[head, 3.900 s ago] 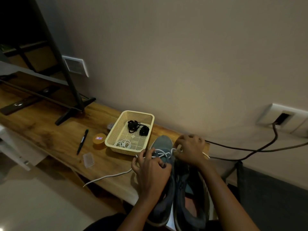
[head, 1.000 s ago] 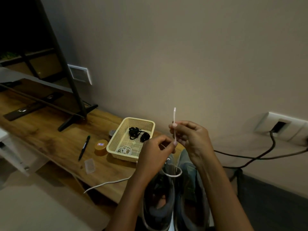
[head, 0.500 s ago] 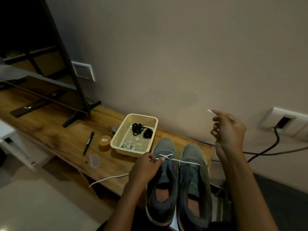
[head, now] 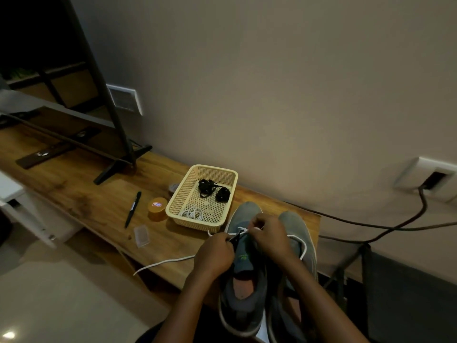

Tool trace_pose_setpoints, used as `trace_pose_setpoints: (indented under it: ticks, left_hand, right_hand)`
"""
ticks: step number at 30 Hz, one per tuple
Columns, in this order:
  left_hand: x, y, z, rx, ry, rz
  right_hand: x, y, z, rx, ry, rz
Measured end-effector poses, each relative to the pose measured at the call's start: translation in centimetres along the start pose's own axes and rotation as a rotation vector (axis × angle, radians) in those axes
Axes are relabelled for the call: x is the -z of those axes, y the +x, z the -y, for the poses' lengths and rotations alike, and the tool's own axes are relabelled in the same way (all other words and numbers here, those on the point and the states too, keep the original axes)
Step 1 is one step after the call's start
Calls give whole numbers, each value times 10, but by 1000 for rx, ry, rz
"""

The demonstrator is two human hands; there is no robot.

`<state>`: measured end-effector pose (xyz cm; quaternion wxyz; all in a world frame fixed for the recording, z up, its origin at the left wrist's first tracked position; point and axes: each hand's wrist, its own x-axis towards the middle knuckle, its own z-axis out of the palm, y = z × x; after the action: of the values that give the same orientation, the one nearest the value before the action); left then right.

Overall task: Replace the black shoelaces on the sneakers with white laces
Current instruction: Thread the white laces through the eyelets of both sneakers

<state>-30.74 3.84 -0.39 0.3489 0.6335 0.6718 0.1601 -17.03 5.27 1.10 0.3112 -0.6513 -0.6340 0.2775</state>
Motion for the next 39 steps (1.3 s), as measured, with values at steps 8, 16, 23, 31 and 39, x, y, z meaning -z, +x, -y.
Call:
trace_pose_setpoints:
  ticks: [8, 16, 23, 31, 39]
  left_hand:
    - [3, 6, 3, 47, -70, 53]
    - [4, 7, 4, 26, -98, 75]
    - [9, 0, 2, -56, -48, 90]
    - [9, 0, 2, -13, -121, 99]
    - [10, -1, -2, -9, -157, 93]
  right_hand:
    - [-27, -4, -4, 25, -253, -40]
    - [-30, -15, 7, -56, -289, -120]
    - [-32, -23, 13, -95, -354, -145]
    - [-11, -15, 13, -87, -387, 25]
    - [-19, -19, 12, -38, -392, -55]
